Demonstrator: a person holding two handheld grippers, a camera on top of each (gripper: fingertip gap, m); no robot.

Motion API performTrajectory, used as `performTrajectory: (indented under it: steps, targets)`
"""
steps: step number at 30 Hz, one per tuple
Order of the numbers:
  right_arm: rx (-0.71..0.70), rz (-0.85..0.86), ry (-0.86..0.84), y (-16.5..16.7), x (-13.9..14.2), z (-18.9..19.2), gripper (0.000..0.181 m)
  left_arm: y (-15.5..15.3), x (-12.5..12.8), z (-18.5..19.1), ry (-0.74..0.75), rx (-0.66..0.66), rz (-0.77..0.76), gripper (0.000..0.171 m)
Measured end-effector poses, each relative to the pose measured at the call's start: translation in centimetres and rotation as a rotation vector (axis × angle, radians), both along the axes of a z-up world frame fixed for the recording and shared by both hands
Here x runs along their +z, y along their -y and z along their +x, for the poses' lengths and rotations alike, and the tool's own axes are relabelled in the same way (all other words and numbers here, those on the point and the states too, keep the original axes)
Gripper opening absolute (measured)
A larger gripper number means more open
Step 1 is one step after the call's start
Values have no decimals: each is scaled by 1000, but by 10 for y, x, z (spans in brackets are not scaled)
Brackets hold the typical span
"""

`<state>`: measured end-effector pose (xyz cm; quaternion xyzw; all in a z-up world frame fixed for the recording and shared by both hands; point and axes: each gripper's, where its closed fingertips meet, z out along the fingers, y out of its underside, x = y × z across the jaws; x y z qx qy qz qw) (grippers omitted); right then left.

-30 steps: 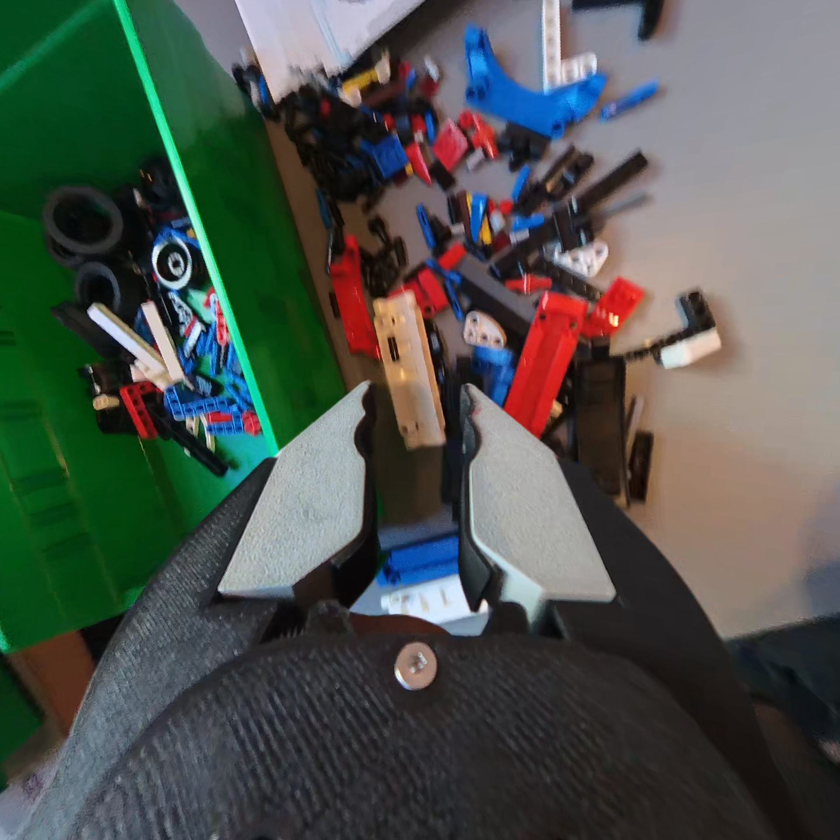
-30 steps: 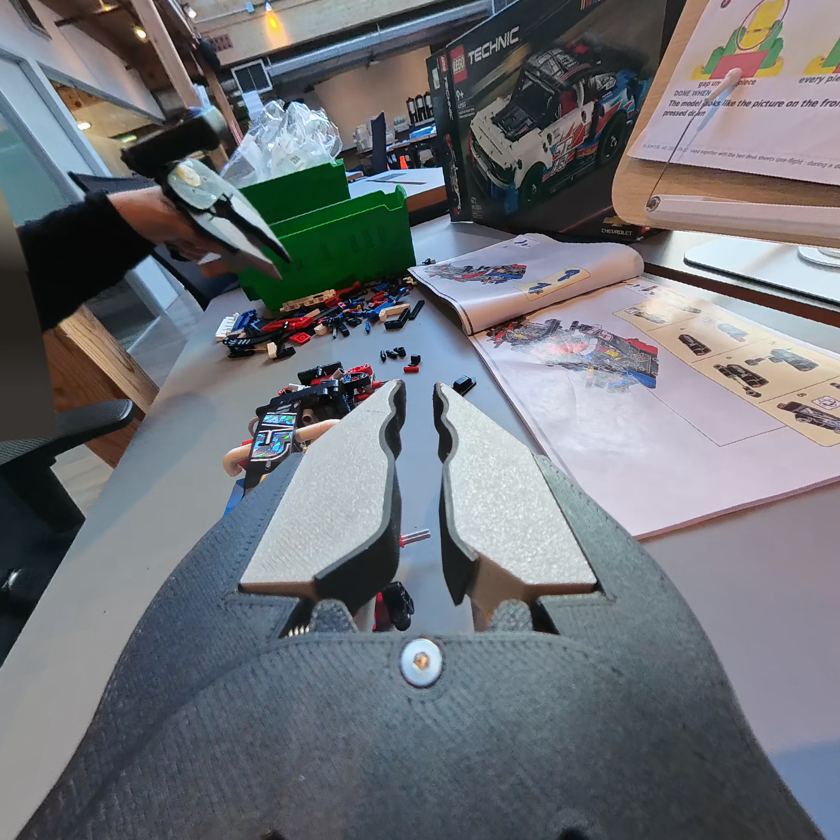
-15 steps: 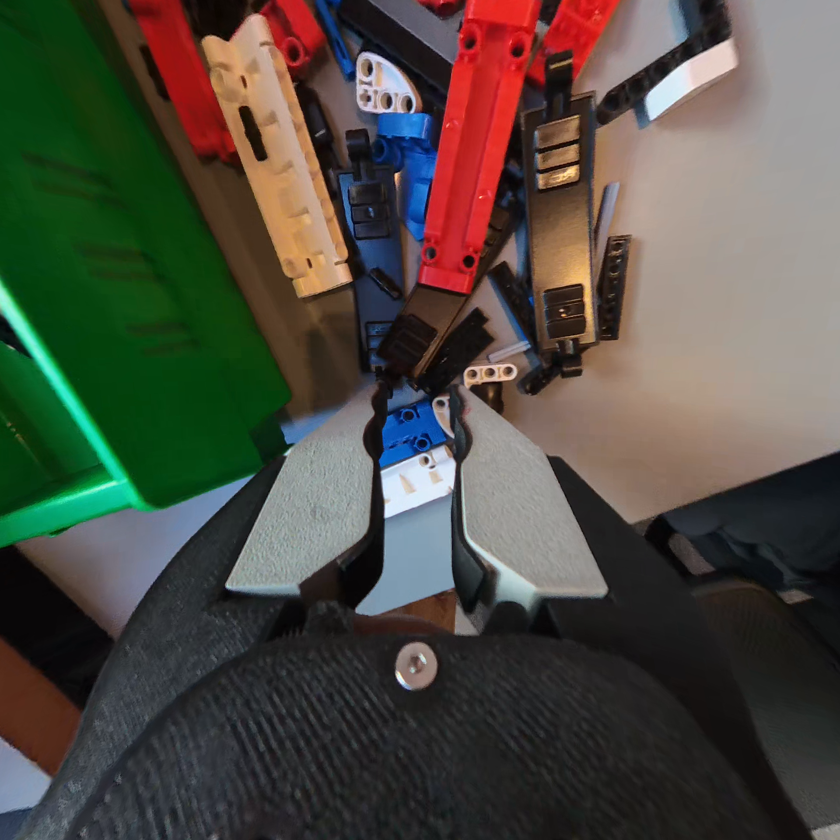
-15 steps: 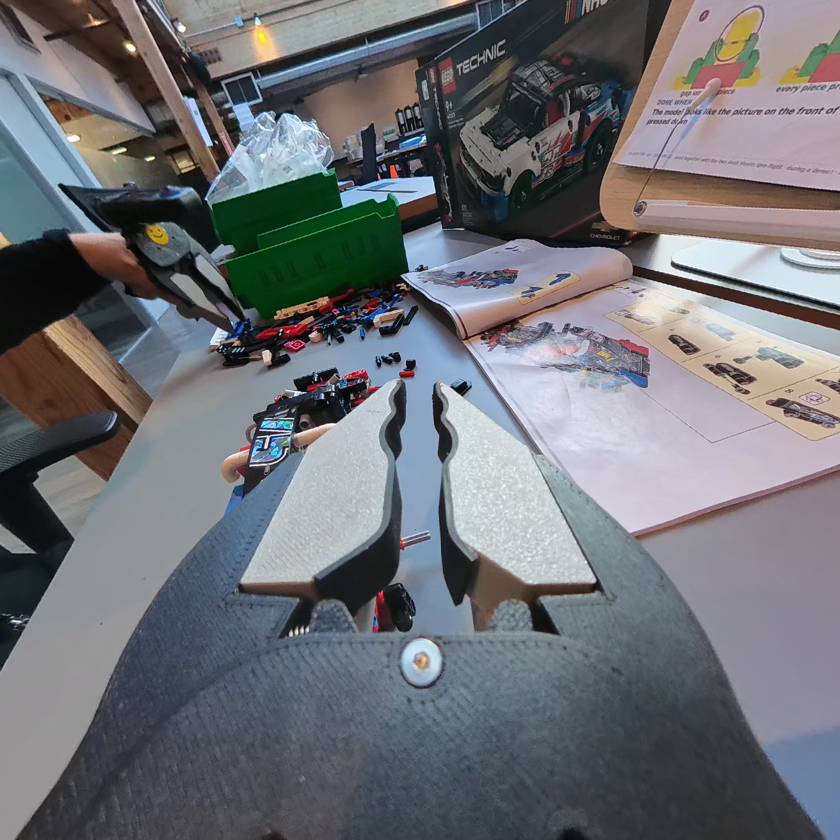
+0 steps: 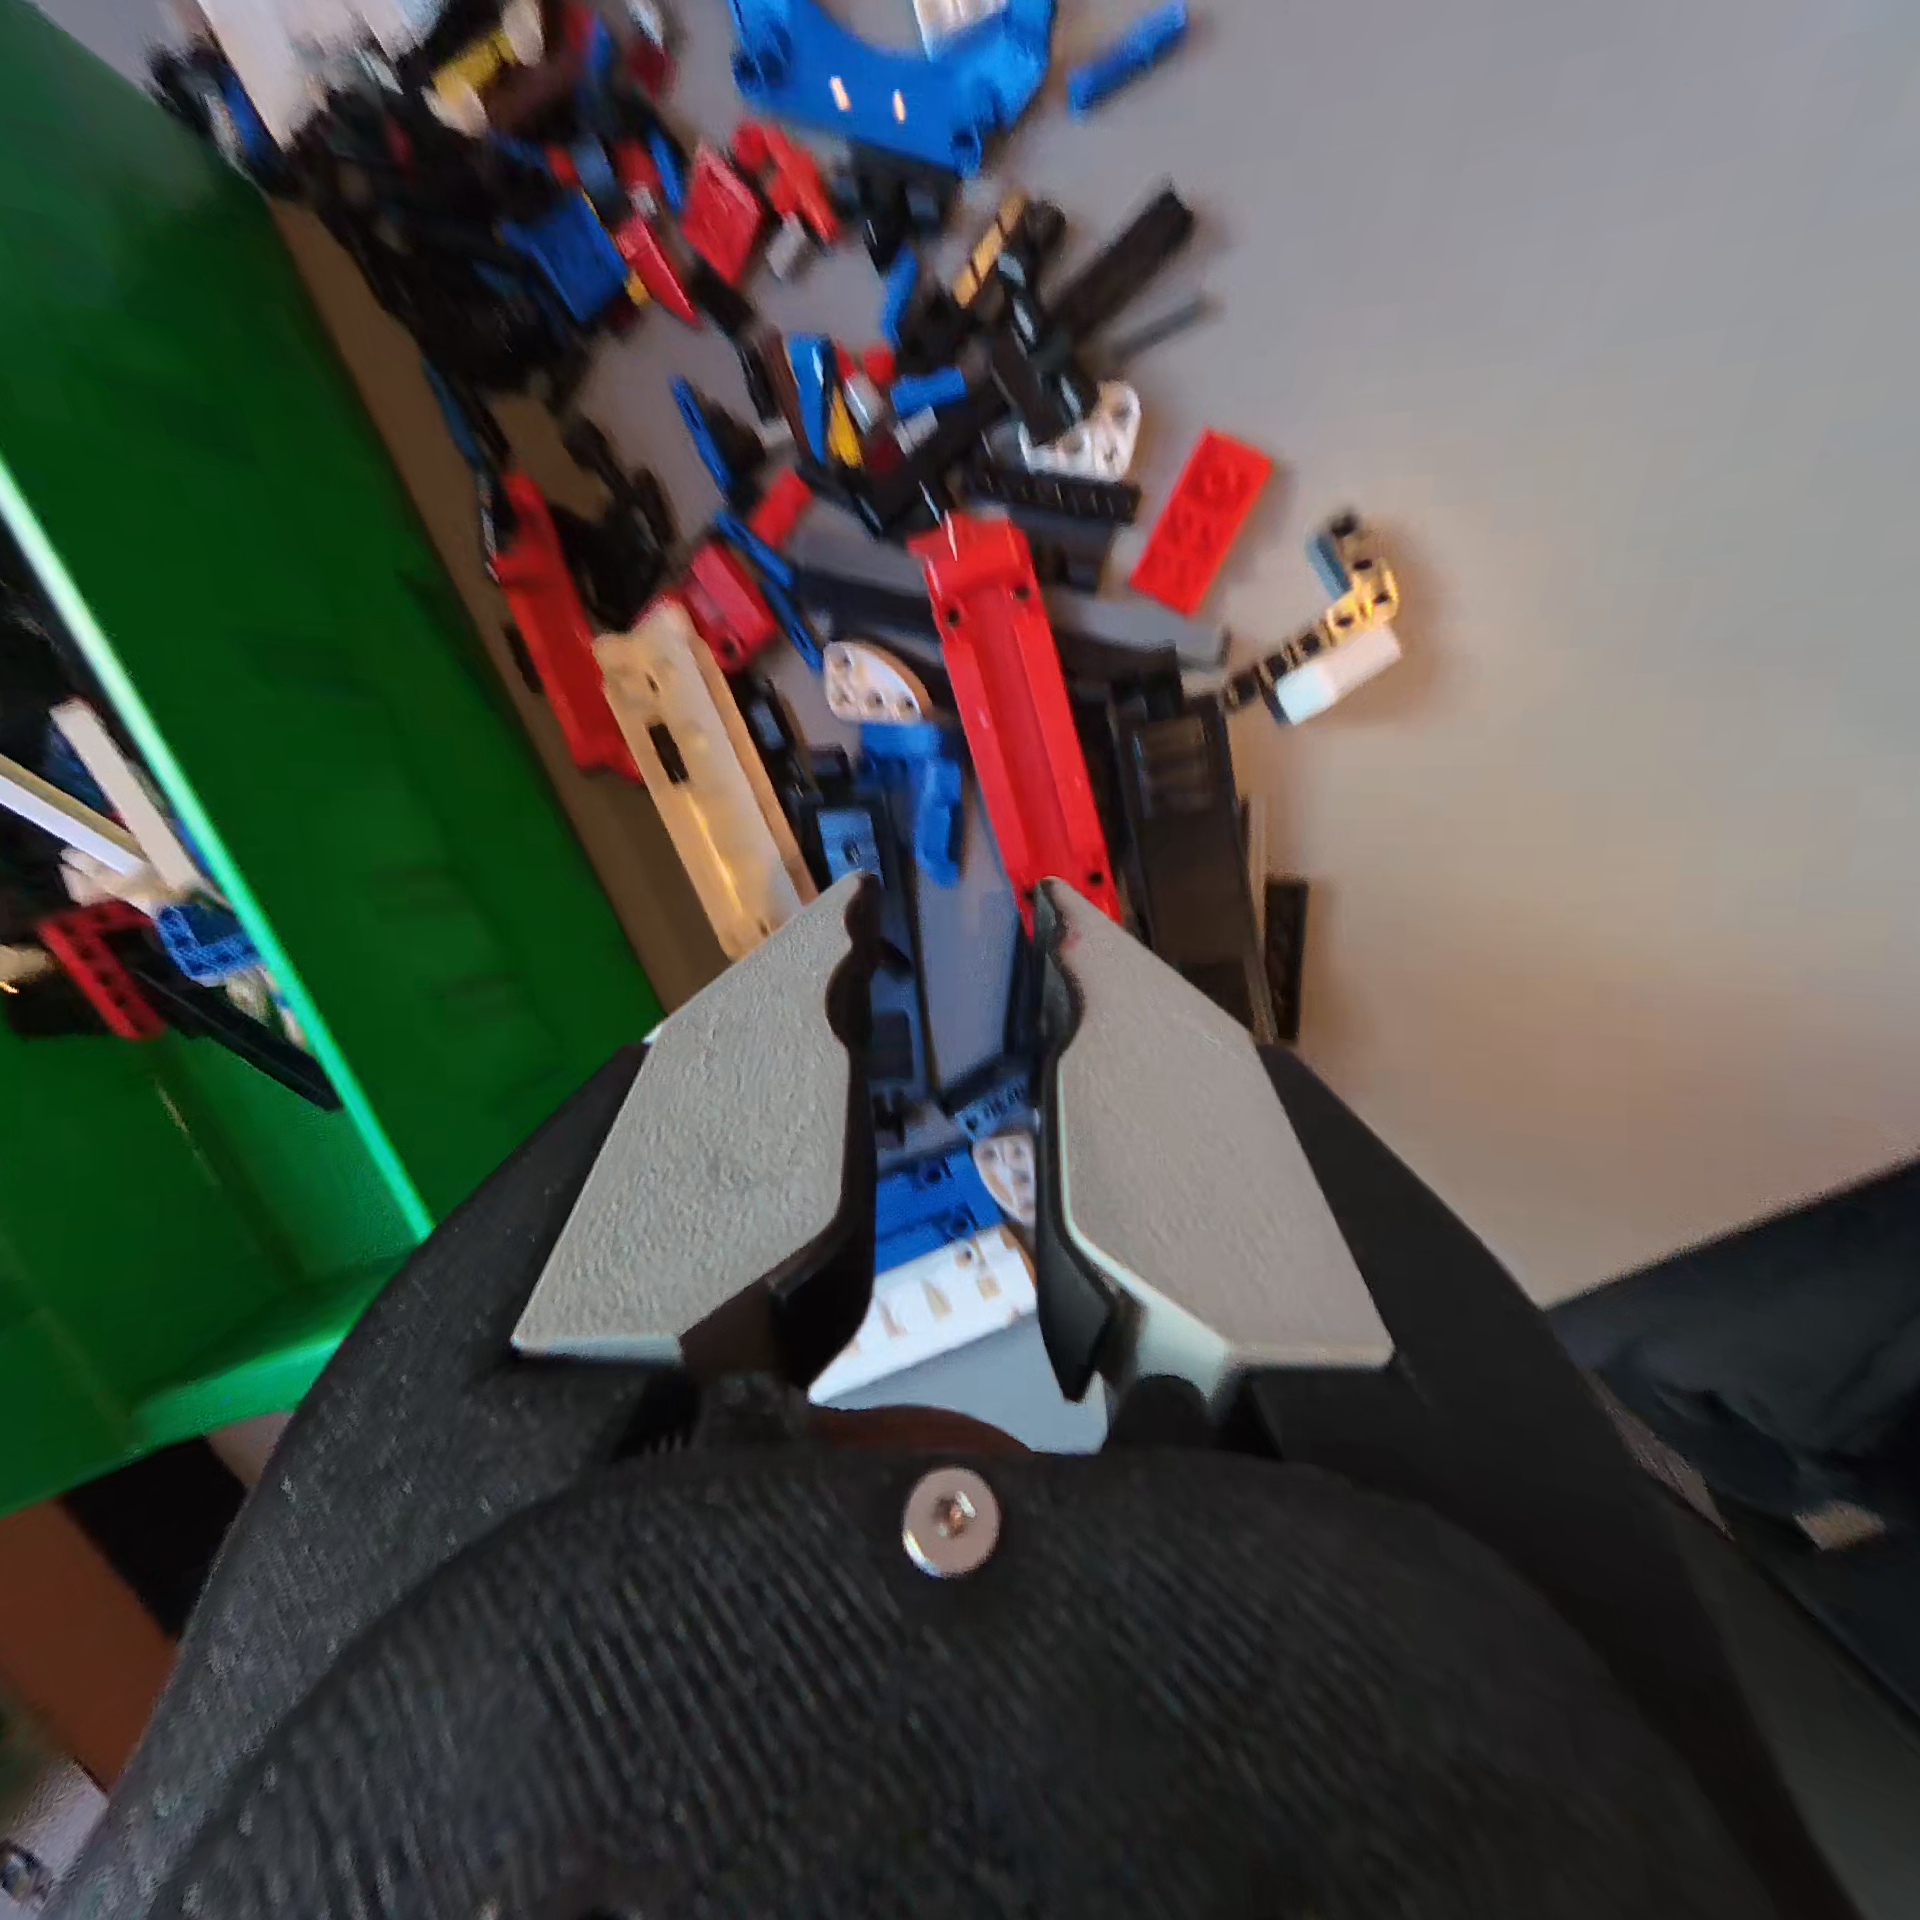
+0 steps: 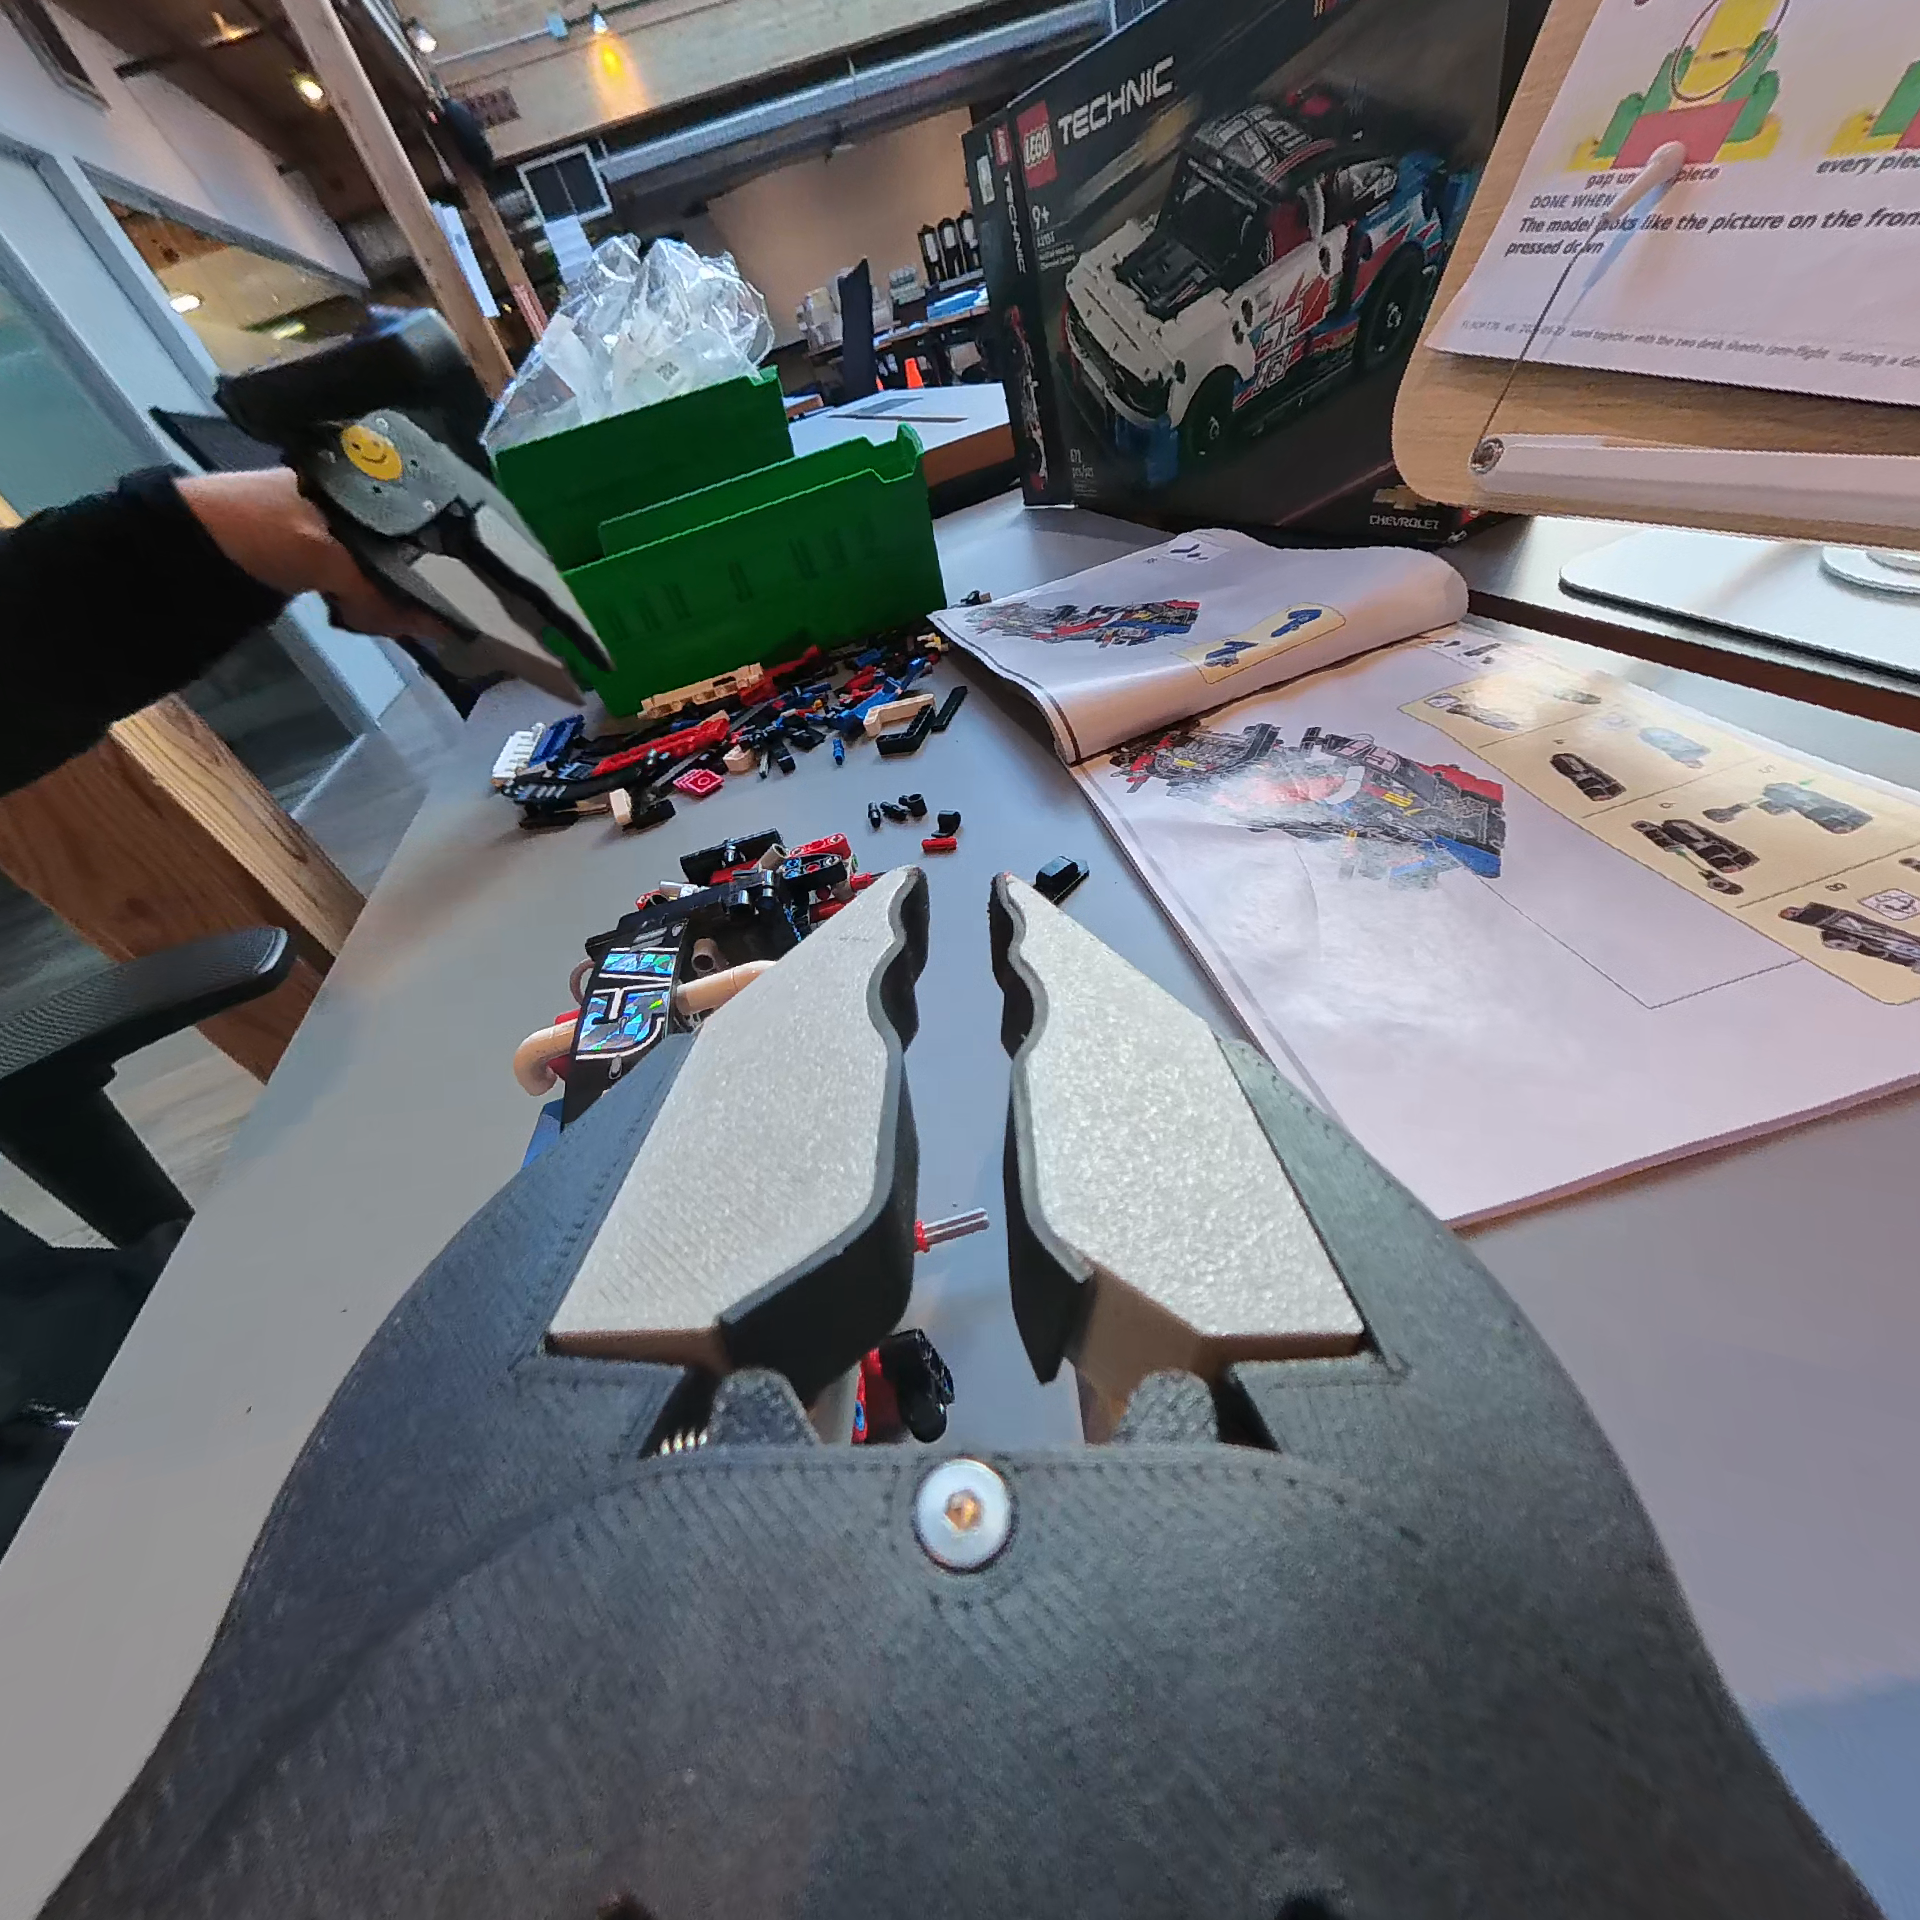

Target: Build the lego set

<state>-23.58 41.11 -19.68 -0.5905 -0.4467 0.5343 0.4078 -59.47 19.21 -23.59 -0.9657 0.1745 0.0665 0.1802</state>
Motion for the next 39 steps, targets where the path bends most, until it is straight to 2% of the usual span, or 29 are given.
performTrajectory:
  steps: [5,11,17,25,29,36,39]
  targets:
    - [-2,-5,-11,-1,1,1,8,-53,3,9,-5,-22,95,28]
    - [11,-32,-22,-2,2,1,8,-90,-14,13,6,-59,102,30]
    - [17,-61,-38,-4,4,1,9,-111,-32,15,28,-90,70,30]
    - [17,-62,-44,-3,5,1,9,-104,-48,33,58,-123,17,27]
    - [20,-47,-33,-1,4,-1,9,-96,-36,33,31,-109,65,28]
    - [14,-46,-35,-1,4,-1,9,-103,7,7,-28,-8,172,29]
    - [12,-43,-35,-1,4,-1,9,-106,19,7,25,30,207,30]
